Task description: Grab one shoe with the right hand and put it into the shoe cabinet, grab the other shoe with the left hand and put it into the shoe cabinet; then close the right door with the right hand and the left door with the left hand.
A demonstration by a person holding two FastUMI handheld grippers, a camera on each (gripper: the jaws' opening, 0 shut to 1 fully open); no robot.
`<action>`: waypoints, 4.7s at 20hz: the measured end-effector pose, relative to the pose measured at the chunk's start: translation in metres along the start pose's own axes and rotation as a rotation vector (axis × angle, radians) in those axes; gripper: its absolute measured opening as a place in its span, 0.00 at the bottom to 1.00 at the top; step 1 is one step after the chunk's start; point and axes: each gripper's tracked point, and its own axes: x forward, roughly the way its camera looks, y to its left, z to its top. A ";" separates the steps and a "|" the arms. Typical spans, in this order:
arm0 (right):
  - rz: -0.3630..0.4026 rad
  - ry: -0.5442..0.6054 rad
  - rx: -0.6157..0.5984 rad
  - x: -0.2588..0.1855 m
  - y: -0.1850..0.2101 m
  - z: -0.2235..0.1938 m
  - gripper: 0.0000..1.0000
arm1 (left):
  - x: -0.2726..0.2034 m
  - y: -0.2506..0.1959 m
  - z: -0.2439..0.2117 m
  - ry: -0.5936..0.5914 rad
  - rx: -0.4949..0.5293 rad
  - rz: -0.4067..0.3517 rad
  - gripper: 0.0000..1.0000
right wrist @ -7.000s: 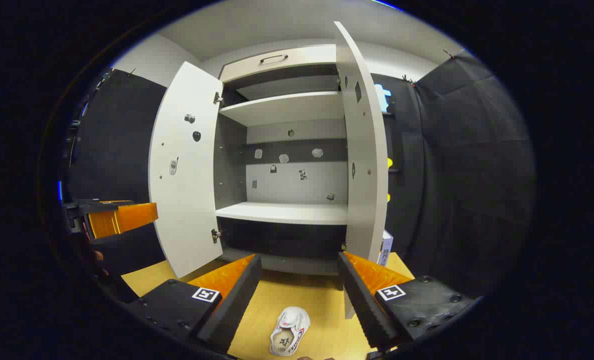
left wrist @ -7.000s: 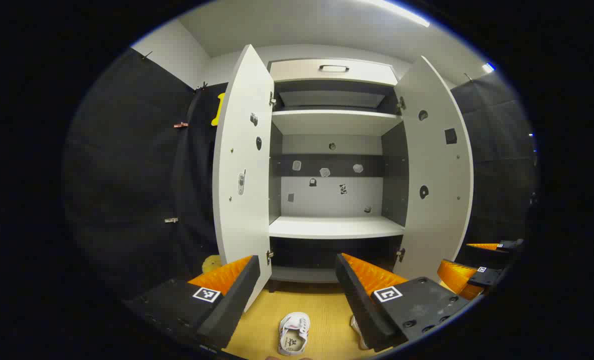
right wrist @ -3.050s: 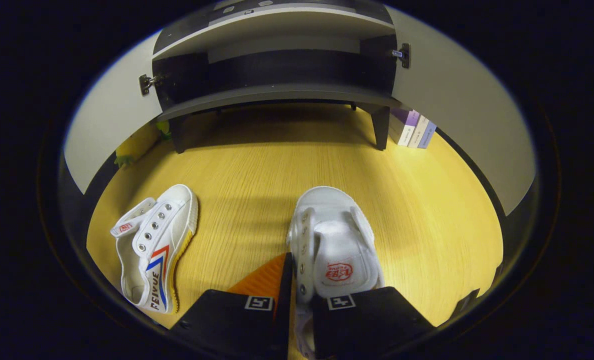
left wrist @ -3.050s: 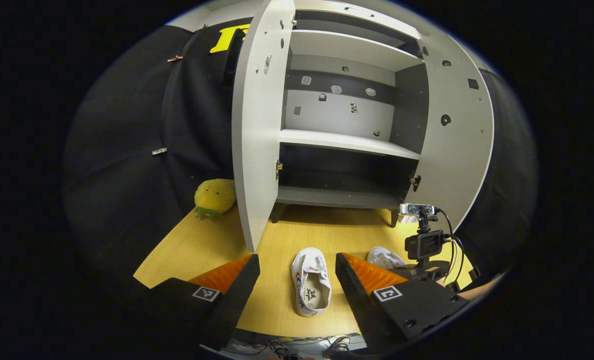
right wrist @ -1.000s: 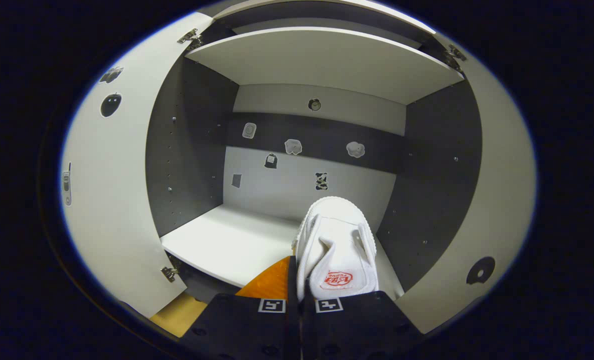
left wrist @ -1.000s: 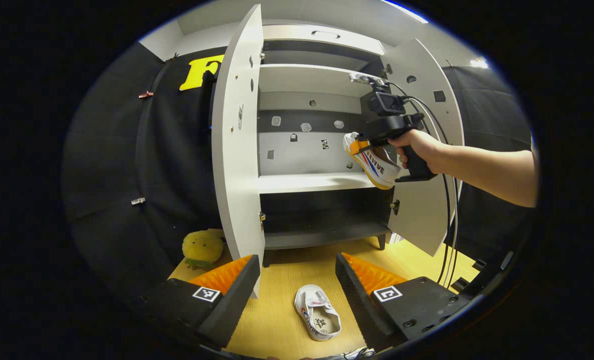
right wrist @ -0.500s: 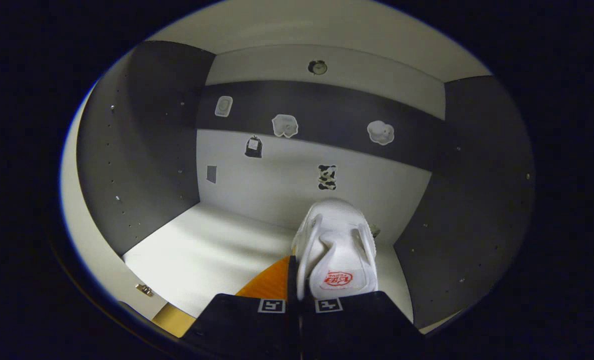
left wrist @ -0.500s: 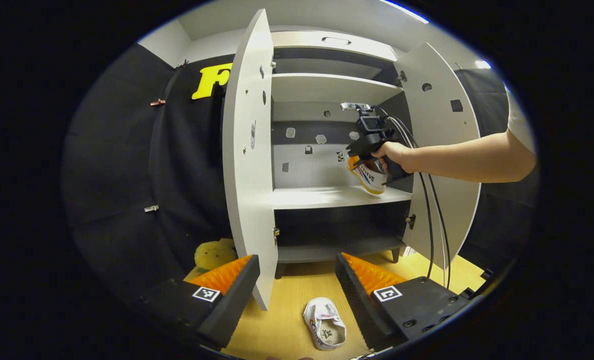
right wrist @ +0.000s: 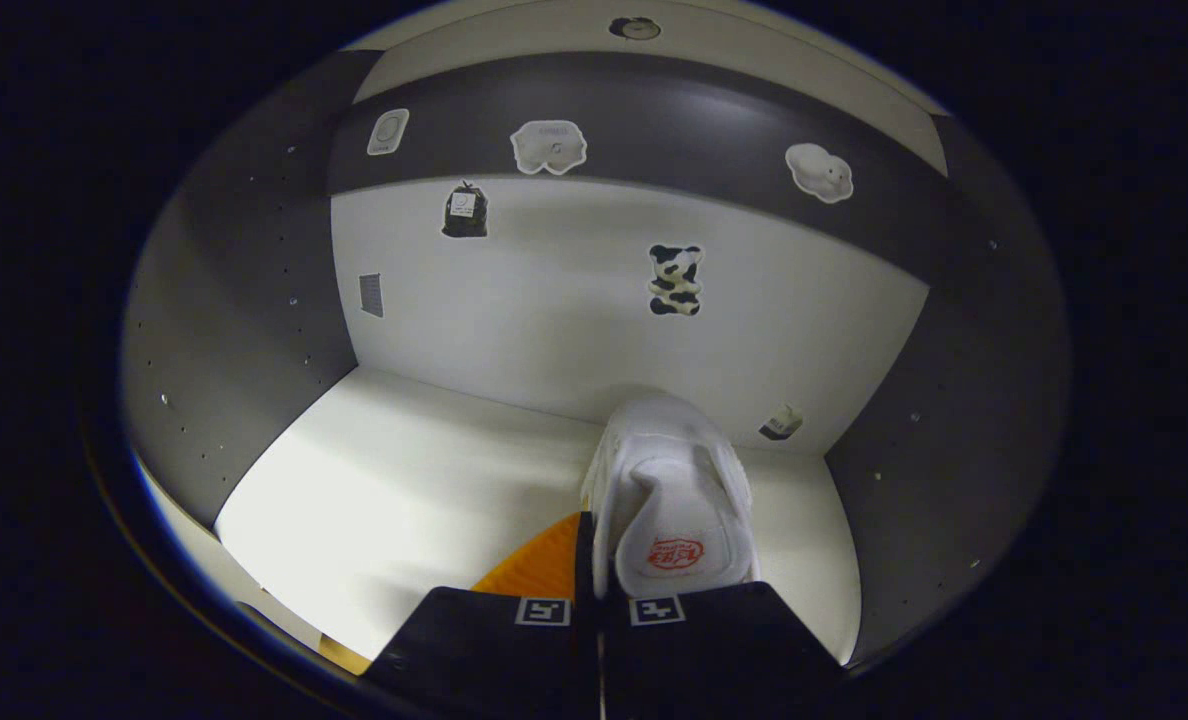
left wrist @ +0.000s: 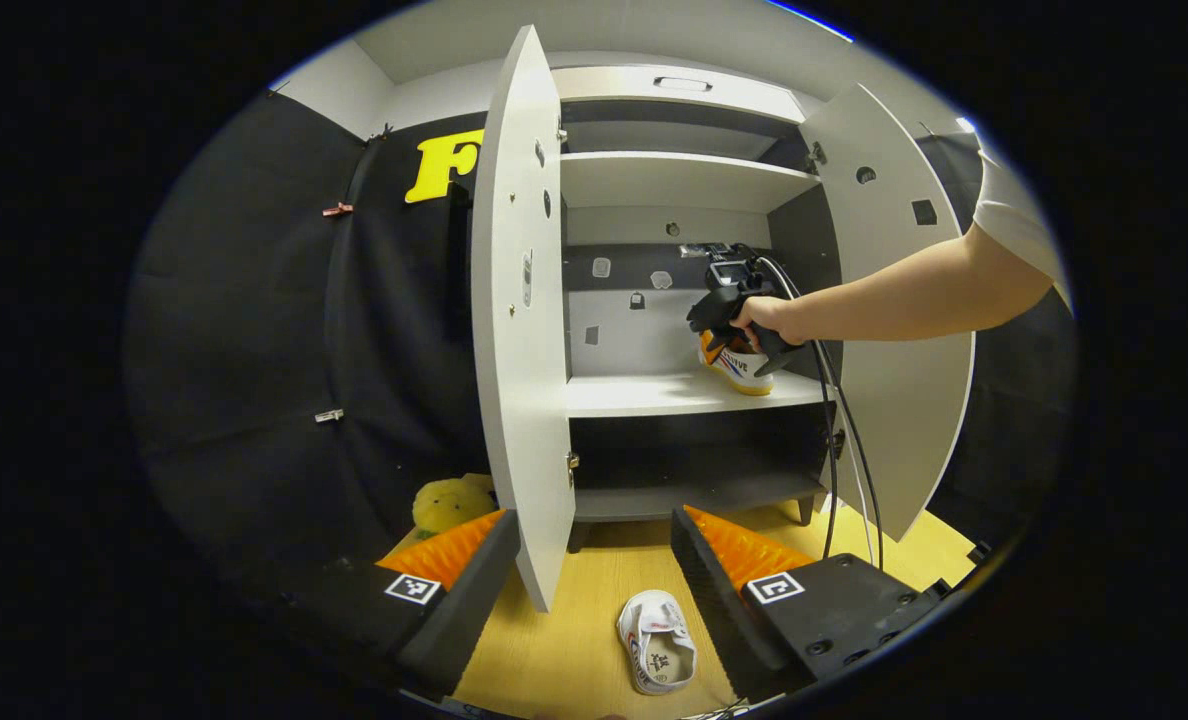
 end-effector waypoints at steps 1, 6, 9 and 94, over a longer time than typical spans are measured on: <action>-0.002 0.013 0.002 0.000 0.001 -0.001 0.07 | 0.000 0.002 0.000 -0.002 -0.001 0.010 0.95; -0.002 0.020 0.046 -0.024 0.000 0.004 0.41 | -0.004 0.019 0.010 -0.041 0.045 0.051 0.95; 0.068 -0.035 0.119 -0.063 0.015 0.017 0.76 | -0.007 0.021 0.008 -0.049 0.027 0.042 0.95; -0.003 -0.392 0.182 -0.369 -0.078 -0.300 0.98 | 0.158 -0.062 -0.006 0.369 0.071 -0.105 0.05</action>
